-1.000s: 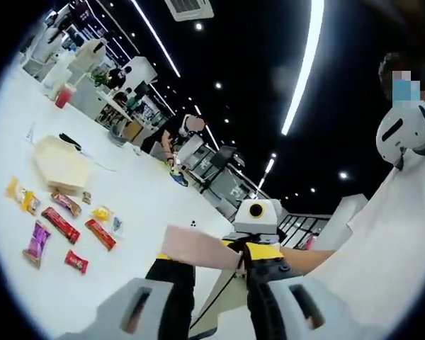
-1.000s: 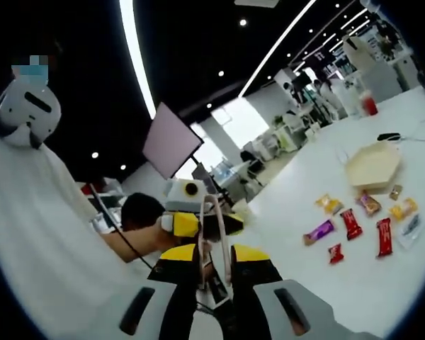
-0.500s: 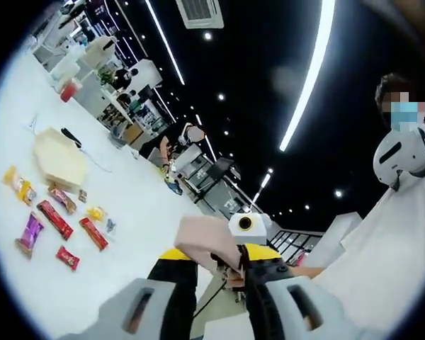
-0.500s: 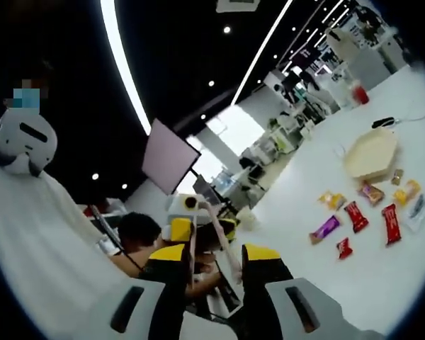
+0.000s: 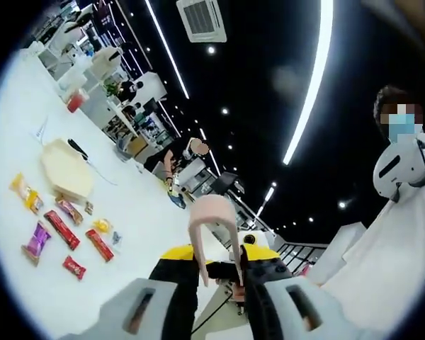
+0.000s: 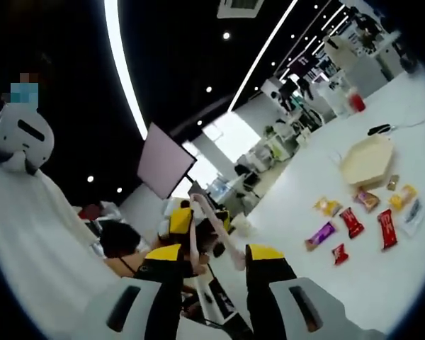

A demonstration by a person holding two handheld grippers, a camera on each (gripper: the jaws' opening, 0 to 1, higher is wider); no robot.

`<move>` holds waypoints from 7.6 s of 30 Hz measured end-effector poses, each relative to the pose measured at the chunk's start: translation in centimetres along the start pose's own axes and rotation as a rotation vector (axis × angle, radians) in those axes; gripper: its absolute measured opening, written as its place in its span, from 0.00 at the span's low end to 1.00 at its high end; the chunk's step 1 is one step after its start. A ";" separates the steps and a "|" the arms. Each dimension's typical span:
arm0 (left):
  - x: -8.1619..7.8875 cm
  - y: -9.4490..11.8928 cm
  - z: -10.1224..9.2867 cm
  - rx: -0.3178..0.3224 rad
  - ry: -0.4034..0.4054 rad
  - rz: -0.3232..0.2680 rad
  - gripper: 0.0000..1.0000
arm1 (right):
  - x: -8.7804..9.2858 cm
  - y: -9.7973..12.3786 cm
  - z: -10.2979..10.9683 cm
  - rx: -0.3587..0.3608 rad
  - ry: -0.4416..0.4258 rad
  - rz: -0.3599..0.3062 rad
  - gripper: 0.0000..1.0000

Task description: Place the target food into the container with the food tongs after gripping and lifting it, then release it inside without dropping or visibly crushing the food.

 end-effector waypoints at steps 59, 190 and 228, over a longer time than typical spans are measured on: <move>-2.6 -1.1 -1.7 0.086 -0.047 0.059 0.21 | -0.2 -2.4 2.0 -0.156 -0.170 -0.129 0.15; -4.4 -1.7 -3.0 0.221 -0.085 0.111 0.27 | -1.4 -2.9 3.9 -0.264 -0.129 -0.152 0.30; -1.6 -1.2 4.3 -0.160 -0.309 0.163 0.24 | -1.8 1.6 -3.0 0.049 -0.217 -0.365 0.29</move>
Point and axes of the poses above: the point that each gripper's makers call its tool centre point, and the gripper's own axes: y roughly backward along the fingers, z roughly to its left, x roughly out of its underside, the point moved 9 cm from there along y, roughly backward along the fingers, and after that the axes turned 14 degrees about -y, right-handed, at the moved point
